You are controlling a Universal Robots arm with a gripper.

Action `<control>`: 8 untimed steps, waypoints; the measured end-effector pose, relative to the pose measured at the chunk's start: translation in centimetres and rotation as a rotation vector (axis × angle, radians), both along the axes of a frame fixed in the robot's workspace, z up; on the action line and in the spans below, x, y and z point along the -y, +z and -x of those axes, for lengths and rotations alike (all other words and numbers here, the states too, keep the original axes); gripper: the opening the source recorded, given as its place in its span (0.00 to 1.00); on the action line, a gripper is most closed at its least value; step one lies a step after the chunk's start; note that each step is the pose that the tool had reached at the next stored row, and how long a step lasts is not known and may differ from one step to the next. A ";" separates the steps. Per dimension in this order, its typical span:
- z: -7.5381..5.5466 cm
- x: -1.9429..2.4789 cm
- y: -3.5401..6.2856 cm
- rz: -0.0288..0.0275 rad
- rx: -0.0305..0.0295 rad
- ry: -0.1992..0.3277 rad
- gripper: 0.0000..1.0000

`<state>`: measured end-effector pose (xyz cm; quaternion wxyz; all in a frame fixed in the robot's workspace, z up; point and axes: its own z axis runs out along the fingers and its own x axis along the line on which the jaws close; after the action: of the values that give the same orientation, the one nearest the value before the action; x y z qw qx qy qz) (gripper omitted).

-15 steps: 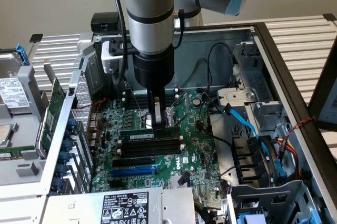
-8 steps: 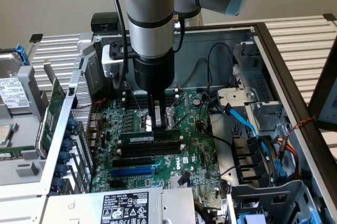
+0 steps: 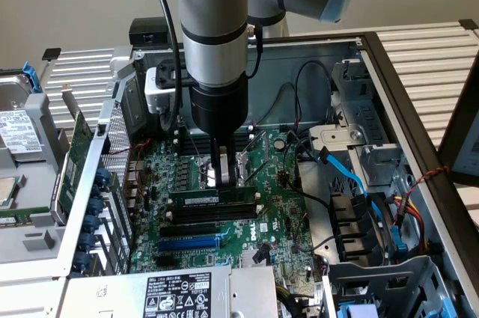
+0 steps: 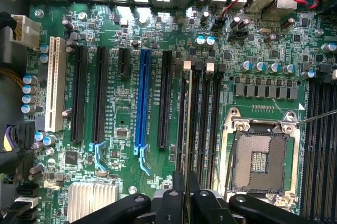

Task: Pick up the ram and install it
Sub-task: 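Insert the ram into the slot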

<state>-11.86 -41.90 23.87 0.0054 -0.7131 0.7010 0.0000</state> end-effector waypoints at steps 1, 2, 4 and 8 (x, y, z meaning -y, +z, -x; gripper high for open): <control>0.0 0.00 -0.01 0.0001 0.0000 0.000 0.14; 0.0 -0.01 -0.04 -0.0001 0.0002 0.000 0.14; 0.0 -0.02 -0.06 -0.0003 0.0002 0.000 0.14; 0.0 0.13 -0.07 -0.0003 0.0002 -0.001 0.14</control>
<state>-11.87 -42.03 23.80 0.0056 -0.7127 0.7015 0.0000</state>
